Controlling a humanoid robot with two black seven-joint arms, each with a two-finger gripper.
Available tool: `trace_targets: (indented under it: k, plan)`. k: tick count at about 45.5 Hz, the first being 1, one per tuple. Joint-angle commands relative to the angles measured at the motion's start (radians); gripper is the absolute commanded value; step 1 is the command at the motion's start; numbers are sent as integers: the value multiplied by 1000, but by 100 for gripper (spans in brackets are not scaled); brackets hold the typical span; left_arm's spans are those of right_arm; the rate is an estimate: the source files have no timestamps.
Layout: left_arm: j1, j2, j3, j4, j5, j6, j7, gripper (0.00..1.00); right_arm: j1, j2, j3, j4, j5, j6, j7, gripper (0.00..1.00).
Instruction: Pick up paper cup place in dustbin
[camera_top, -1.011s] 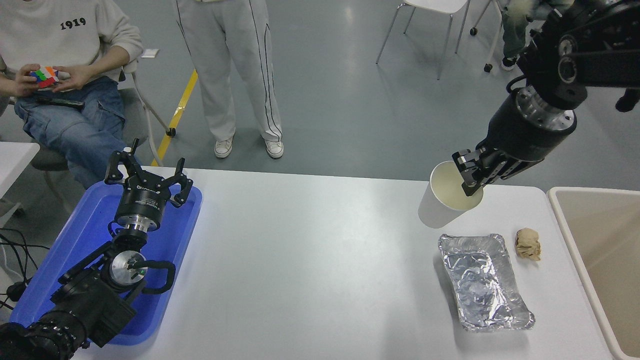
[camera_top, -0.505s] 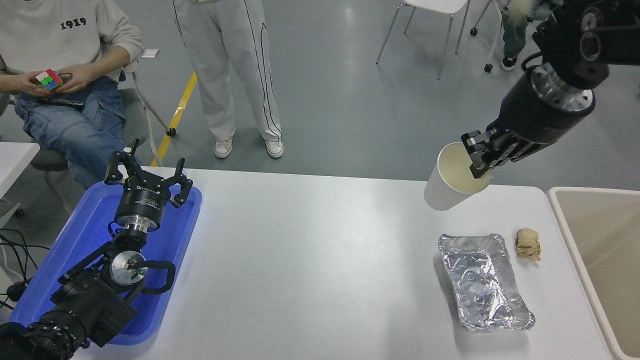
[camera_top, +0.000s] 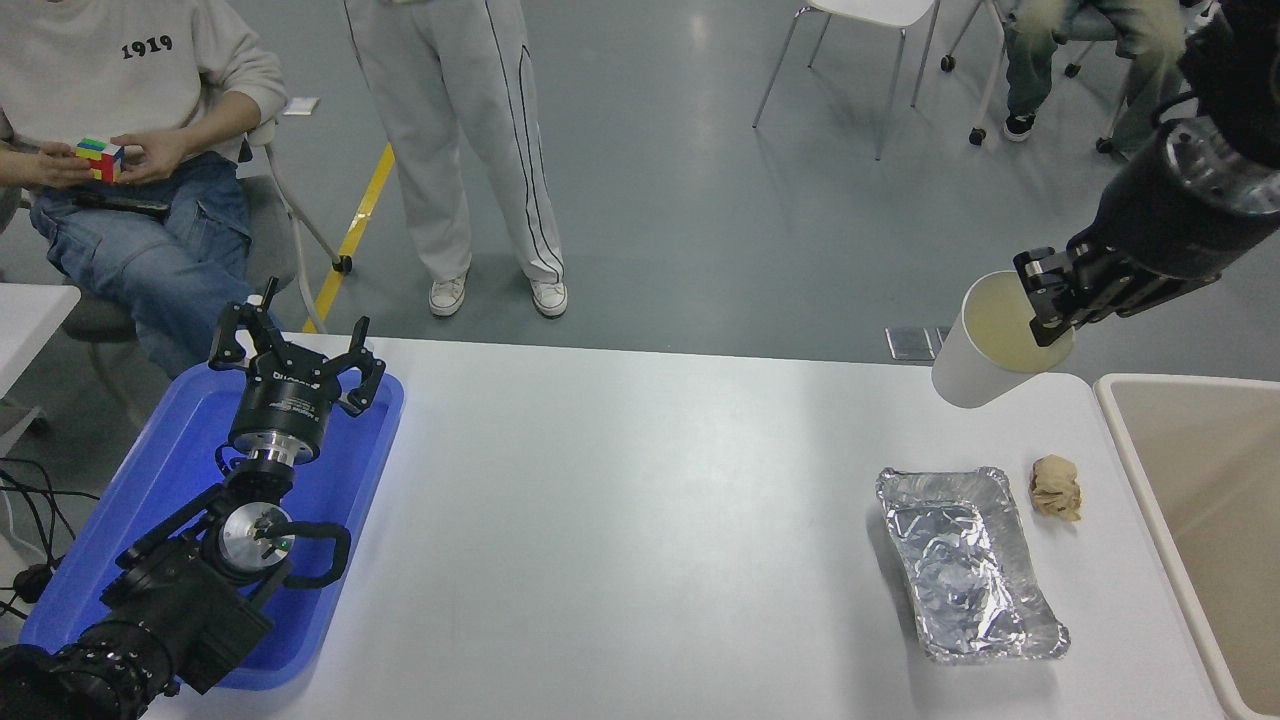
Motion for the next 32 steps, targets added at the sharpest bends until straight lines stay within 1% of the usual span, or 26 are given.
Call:
trace_targets:
  k: [1,7,14,19,27,32]
  plan:
    - [1,0,0,1,0,2,-1,100,-4,-109,-89,-11,-7,0,0,0]
    - [1,0,0,1,-2,2,-1,100,-12,-204,-124,-34,-19,0,-2,0]
    - [1,0,0,1,-2,2,-1,100,-24,-299,-184,-78,-65,0,-2,0]
    - [1,0,0,1,0,2,-1,100,-82,-400,-199,-159,-102,0,0,0]
    - [1,0,0,1,-2,2,-1,100,-272,-410,-177,-301,-87,0,0,0]
    - [0,0,0,1,-2,2,-1,100,-389,-422,-91,-403,-83,0,-2,0]
